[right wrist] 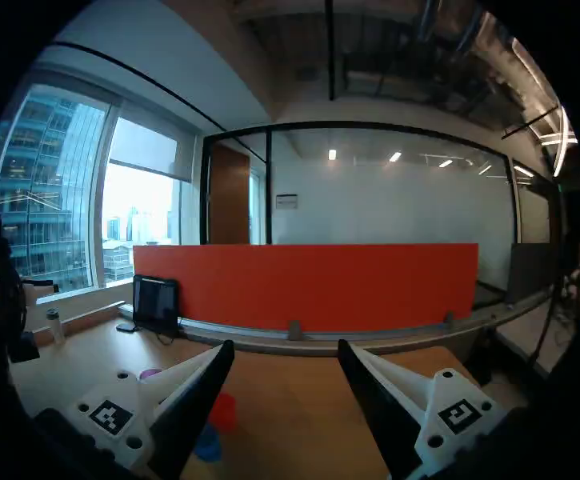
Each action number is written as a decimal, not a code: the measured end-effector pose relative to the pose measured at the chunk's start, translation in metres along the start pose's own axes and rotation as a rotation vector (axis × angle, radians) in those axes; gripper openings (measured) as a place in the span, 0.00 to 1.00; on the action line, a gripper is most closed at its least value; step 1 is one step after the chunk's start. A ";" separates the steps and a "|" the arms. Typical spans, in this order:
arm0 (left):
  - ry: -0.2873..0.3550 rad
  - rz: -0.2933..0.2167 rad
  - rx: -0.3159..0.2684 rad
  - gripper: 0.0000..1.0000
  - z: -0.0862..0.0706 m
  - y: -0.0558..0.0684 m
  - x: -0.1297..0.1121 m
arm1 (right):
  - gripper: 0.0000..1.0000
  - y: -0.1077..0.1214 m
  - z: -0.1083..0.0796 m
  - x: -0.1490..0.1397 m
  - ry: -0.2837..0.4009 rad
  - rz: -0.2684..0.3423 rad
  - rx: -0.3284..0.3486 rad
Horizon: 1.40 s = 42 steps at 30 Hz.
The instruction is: Pour water
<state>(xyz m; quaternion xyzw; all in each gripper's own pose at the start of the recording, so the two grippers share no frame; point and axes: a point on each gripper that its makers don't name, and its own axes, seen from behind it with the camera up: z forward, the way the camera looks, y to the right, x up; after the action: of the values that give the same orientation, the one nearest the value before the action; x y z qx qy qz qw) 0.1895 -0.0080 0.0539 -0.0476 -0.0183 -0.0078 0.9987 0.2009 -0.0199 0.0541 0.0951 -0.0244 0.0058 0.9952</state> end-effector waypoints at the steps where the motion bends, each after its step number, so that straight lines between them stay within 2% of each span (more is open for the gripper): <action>1: 0.001 0.006 -0.009 0.99 0.001 0.002 0.005 | 1.00 -0.001 0.001 0.005 0.002 0.004 0.007; 3: 0.003 0.017 -0.025 0.99 0.003 0.005 0.013 | 1.00 -0.003 0.003 0.015 0.006 0.010 0.020; 9: -0.006 0.023 -0.080 0.99 0.008 0.014 0.020 | 1.00 -0.010 0.009 0.019 0.002 0.017 0.067; 18: -0.027 0.055 -0.169 0.99 0.013 0.027 0.020 | 1.00 -0.032 0.013 0.017 -0.021 0.014 0.206; 24: -0.034 0.079 -0.245 0.99 0.013 0.042 0.021 | 1.00 -0.051 0.011 0.021 -0.011 -0.032 0.314; 30: -0.036 0.064 -0.307 0.99 0.013 0.053 0.022 | 1.00 -0.065 0.010 0.026 -0.023 -0.029 0.384; 33: -0.044 0.063 -0.332 0.99 0.014 0.056 0.020 | 1.00 -0.071 0.010 0.024 -0.034 -0.035 0.414; 42: -0.106 0.084 -0.399 0.99 0.018 0.065 -0.003 | 1.00 -0.080 0.012 -0.002 -0.105 -0.105 0.476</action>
<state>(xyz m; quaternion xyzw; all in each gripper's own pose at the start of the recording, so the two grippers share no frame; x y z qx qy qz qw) 0.1870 0.0587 0.0653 -0.2454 -0.0672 0.0328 0.9665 0.1993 -0.1008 0.0508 0.3283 -0.0693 -0.0450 0.9410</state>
